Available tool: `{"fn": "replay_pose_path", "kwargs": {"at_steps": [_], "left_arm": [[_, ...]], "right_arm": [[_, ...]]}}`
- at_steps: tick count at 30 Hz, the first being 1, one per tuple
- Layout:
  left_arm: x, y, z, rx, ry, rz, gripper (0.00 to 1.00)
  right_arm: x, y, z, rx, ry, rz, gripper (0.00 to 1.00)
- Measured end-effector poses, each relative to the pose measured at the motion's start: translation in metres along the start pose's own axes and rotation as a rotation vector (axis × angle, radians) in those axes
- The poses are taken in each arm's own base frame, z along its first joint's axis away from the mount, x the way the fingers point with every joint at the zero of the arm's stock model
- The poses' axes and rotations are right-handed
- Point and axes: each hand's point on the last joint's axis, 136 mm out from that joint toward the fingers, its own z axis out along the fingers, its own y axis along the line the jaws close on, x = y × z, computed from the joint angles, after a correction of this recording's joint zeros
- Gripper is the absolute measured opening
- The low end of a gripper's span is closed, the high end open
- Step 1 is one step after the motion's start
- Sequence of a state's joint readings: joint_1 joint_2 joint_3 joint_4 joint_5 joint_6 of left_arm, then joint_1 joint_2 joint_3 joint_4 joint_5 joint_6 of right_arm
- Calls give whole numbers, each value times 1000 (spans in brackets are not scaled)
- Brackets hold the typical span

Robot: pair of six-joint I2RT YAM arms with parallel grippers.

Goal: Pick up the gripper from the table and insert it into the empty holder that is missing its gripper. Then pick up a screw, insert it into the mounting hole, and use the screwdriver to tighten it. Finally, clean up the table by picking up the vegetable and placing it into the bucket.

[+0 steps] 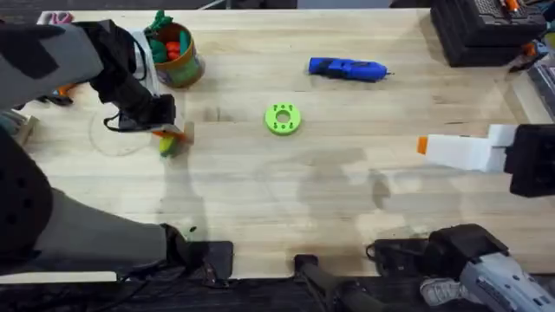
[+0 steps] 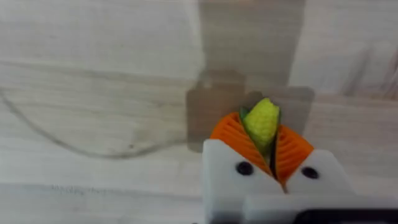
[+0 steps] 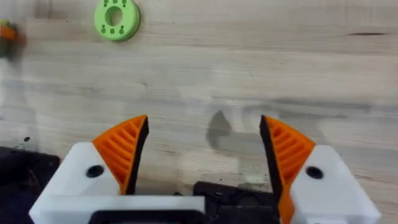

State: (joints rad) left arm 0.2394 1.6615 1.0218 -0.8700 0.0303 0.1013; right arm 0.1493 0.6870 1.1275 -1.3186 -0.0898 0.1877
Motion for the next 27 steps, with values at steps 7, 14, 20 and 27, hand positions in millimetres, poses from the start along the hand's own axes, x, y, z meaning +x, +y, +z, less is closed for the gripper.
{"fn": "replay_pose_path", "kwargs": {"at_steps": [7,14,20,27], "left_arm": [[-6,-17,-21,2,-15,57,23],[-71,-29,-119,-14,-383,102,23],[-128,-29,-171,-31,-673,108,23],[-173,-30,-165,-30,-786,112,23]], "right_arm": [[0,0,0,0,0,0,994],[0,0,0,0,0,0,994],[0,0,0,0,0,0,994],[0,0,0,0,-1,0,994]]}}
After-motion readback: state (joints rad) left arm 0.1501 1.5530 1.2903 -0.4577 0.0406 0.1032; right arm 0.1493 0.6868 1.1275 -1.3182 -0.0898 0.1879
